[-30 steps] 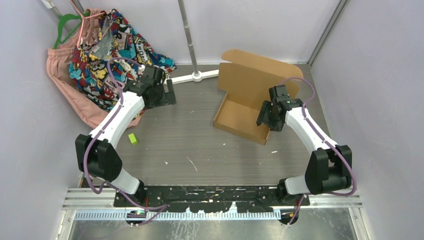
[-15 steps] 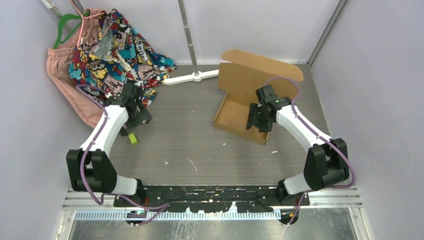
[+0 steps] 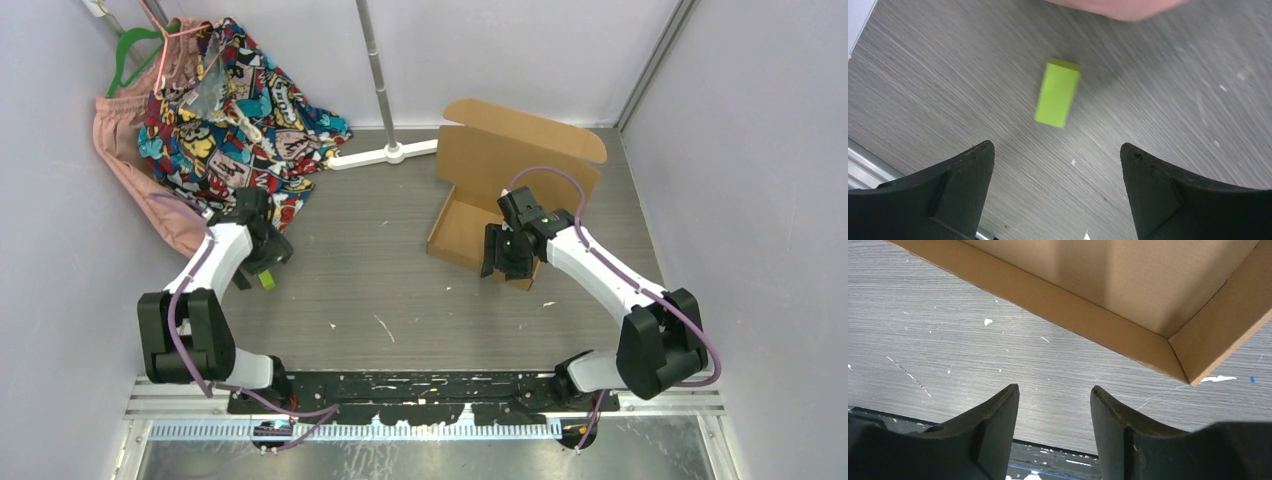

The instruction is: Fold the paper box

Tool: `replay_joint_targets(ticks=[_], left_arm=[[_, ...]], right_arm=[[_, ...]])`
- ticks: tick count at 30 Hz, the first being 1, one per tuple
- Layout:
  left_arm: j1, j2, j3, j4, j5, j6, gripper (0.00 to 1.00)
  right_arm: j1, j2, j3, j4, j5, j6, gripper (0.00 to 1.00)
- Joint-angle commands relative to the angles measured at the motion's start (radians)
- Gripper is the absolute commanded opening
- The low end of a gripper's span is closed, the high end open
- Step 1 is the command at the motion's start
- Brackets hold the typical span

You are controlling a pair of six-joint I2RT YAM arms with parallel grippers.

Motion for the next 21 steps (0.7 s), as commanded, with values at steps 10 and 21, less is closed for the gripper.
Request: replay_joint_targets(ticks=[10,21], left_arm=[[0.187,0.165,-0.050,0.259,0.104,0.087,0.76],[0.150,0.205,-0.075,0.265,0.137,0.095,0.00]], right_arm=[[0.048,-0.032,-0.002,0.053,0.015,0.042,0.57],[0.069,-0.001,0.023,0.048,0.036,0.043,0.56]])
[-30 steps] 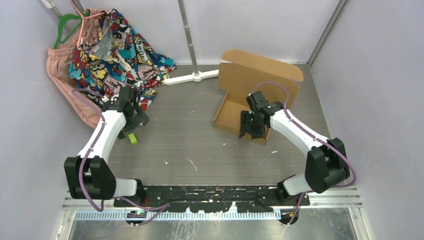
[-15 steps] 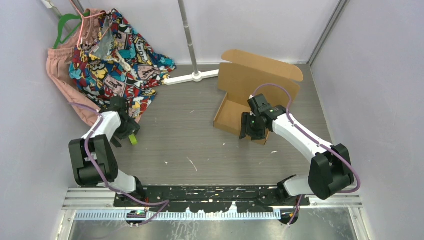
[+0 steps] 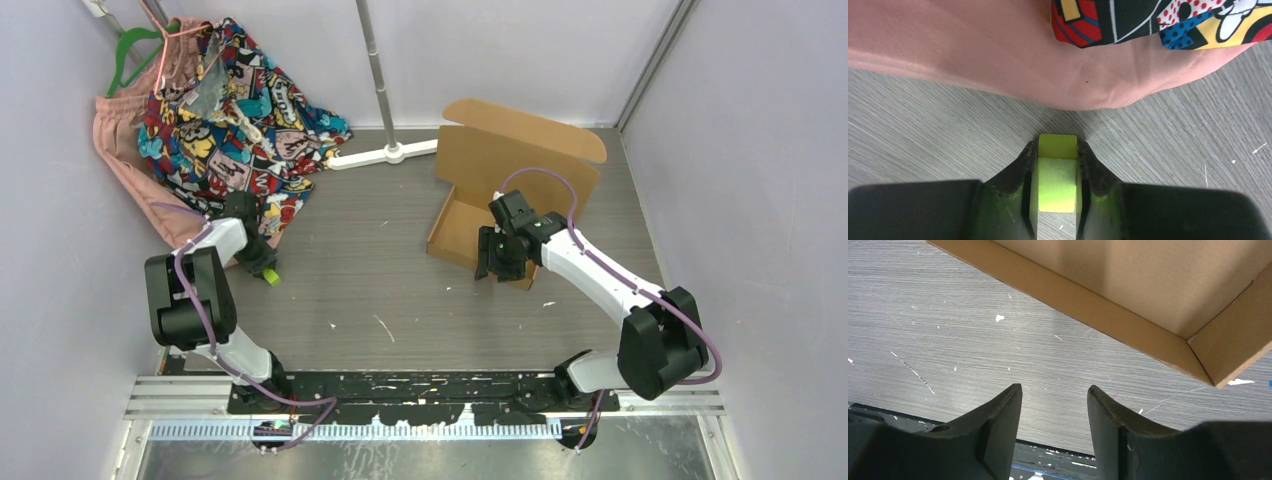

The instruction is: Fold the paper box

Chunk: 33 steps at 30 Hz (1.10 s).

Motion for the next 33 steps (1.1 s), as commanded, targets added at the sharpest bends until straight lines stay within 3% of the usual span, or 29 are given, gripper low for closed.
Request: replay_joint_targets(ticks=[1,7,11,17,22,25,30,33], left_arm=[[-0.039,-0.037,-0.030,-0.015,-0.005,0.007,0.00],[-0.257,-0.168,0.008,-0.082,-0.018,-0.024,0.00],[-0.465,-0.169,0.186,-0.110,0.001,-0.033,0.00],[-0.705,0.102,0.666,-0.093,0.160,0.033,0.00],[-0.860,0.349,1.000,-0.115,0.138,0.124,0.00],[-0.886,0.466,1.077,-0.061,0.182,0.129,0.00],[-0.938,0.535,1.058,0.040,0.210,0.158,0.01],[-0.969,0.577,1.090,0.046,0.210,0.168,0.06]], right_arm=[[0.010,0.006,0.036,0.021,0.024,0.007,0.56],[0.011,0.006,0.100,-0.029,0.103,-0.038,0.56],[-0.006,-0.006,0.173,-0.069,0.189,-0.062,0.57],[-0.125,-0.028,0.222,-0.110,0.254,-0.071,0.58],[-0.250,-0.087,0.181,-0.102,0.236,-0.061,0.59],[-0.285,-0.104,0.147,-0.095,0.237,-0.053,0.59],[-0.315,-0.146,0.078,-0.086,0.244,-0.049,0.59],[-0.337,-0.157,0.042,-0.079,0.244,-0.050,0.59]])
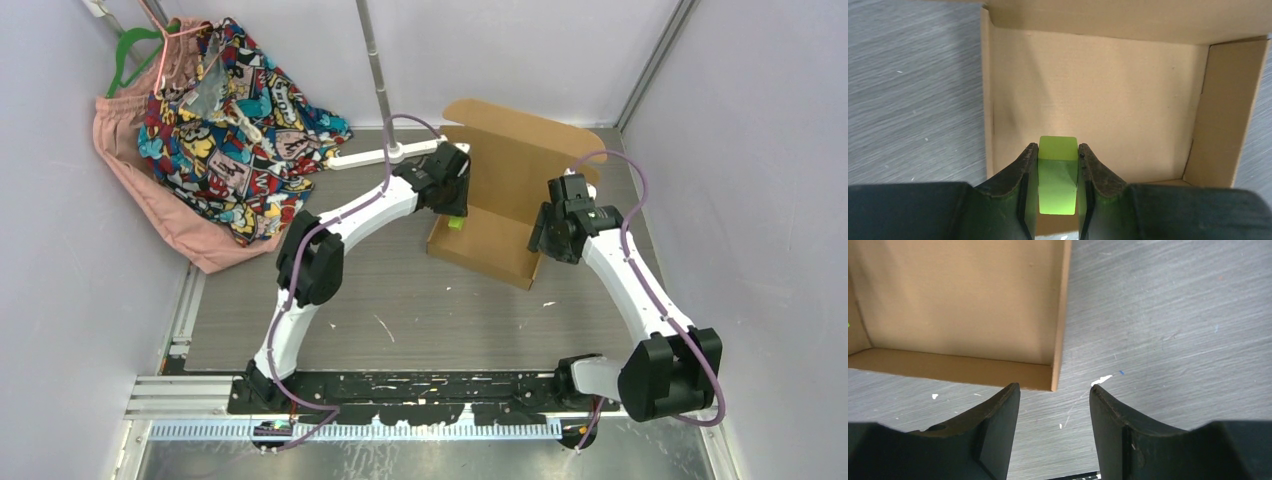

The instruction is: Fold the paper box

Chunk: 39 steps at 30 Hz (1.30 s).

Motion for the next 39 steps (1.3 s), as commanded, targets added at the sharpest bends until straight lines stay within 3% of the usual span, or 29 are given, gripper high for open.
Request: replay_joint_targets(ticks=[1,4,6,7,9,12,17,26,39], left_arm=[[-0.032,0.023,0.073,0.072,0.020,0.039,0.07],[-0.045,0.074,0.131,0.054,0.020,0.045,0.07],[-0.050,0.085,0.151,0.045,0.043,0.056,0.22],[-0.054,0.078,0.147,0.049,0.056,0.069,0.37],[-0.063,0.036,0.097,0.091,0.045,0.093,0.55],[-0.067,-0.013,0.021,0.145,0.018,0.121,0.66],[-0.064,-0.052,0.002,0.099,-0.076,0.193,0.63],[-0.025,-0.374,-0.307,0.160,-0.278,0.271,0.61],[0.165,-0.664,-0.631,0.162,-0.285,0.163,0.57]], right_arm=[[-0.033,-0.040,-0.043,0.017,0.019,0.008,0.59],[-0.052,-0.049,-0.066,0.035,0.027,0.012,0.59],[-0.062,-0.056,-0.070,0.046,0.040,0.020,0.61],[-0.066,-0.058,-0.073,0.055,0.045,0.025,0.62],[-0.073,-0.048,-0.076,0.077,0.049,0.031,0.63],[-0.076,-0.005,-0.069,0.108,0.047,0.034,0.65],[-0.080,0.094,-0.034,0.164,0.039,0.029,0.66],[-0.086,0.240,0.046,0.211,0.060,0.023,0.62],[-0.078,0.332,0.030,0.245,0.025,0.004,0.42]])
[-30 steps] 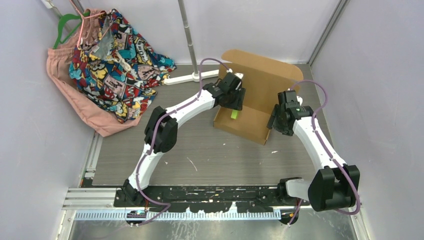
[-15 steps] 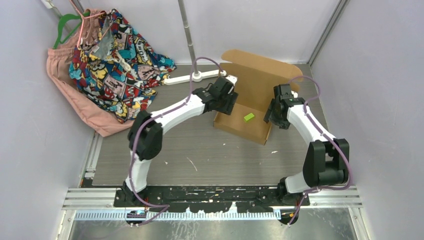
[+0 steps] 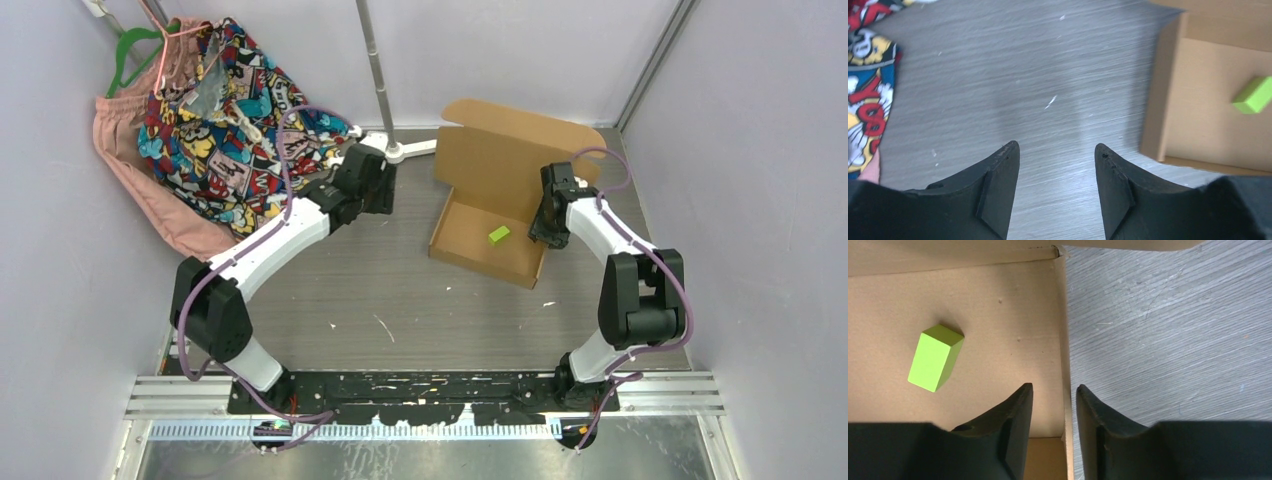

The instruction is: Fold the paper box

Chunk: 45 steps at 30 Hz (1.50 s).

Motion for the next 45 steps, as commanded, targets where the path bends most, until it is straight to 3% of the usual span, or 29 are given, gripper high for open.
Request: replay_joint_targets(ticks=[1,6,13,24,32,34,39,41,43,45], left_arm=[[0.051,-0.081,-0.067,0.027,-0.024,-0.047,0.57],[0.071,-0.136,-0.106,0.006,-0.043,-0.060,0.56],[0.078,-0.232,-0.175,-0.003,-0.068,-0.089,0.56],[0.083,-0.390,-0.295,-0.023,-0.082,-0.127,0.56],[0.083,-0.448,-0.335,-0.037,-0.124,-0.139,0.56],[0.084,-0.449,-0.338,-0.026,-0.132,-0.134,0.56],[0.092,-0.435,-0.301,-0.008,-0.125,-0.107,0.58],[0.093,-0.433,-0.276,-0.007,-0.095,-0.089,0.64],[0.095,-0.442,-0.259,0.000,-0.063,-0.070,0.73],[0.095,-0.450,-0.239,0.003,-0.047,-0.056,0.76]], right_arm=[[0.010,-0.021,-0.016,0.044,-0.015,-0.022,0.37],[0.059,-0.069,-0.047,0.043,-0.013,-0.036,0.26],[0.210,-0.103,-0.039,0.023,0.060,-0.076,0.22],[0.463,-0.158,-0.092,0.048,0.124,-0.087,0.18],[0.502,-0.165,-0.122,0.070,0.107,-0.045,0.20],[0.505,-0.176,-0.120,0.060,0.105,-0.042,0.30],[0.509,-0.321,-0.118,0.023,0.164,-0.043,0.70],[0.507,-0.386,-0.083,-0.010,0.183,-0.062,0.78],[0.506,-0.449,-0.044,-0.015,0.206,-0.084,0.95],[0.505,-0.513,-0.035,0.027,0.241,-0.115,1.00]])
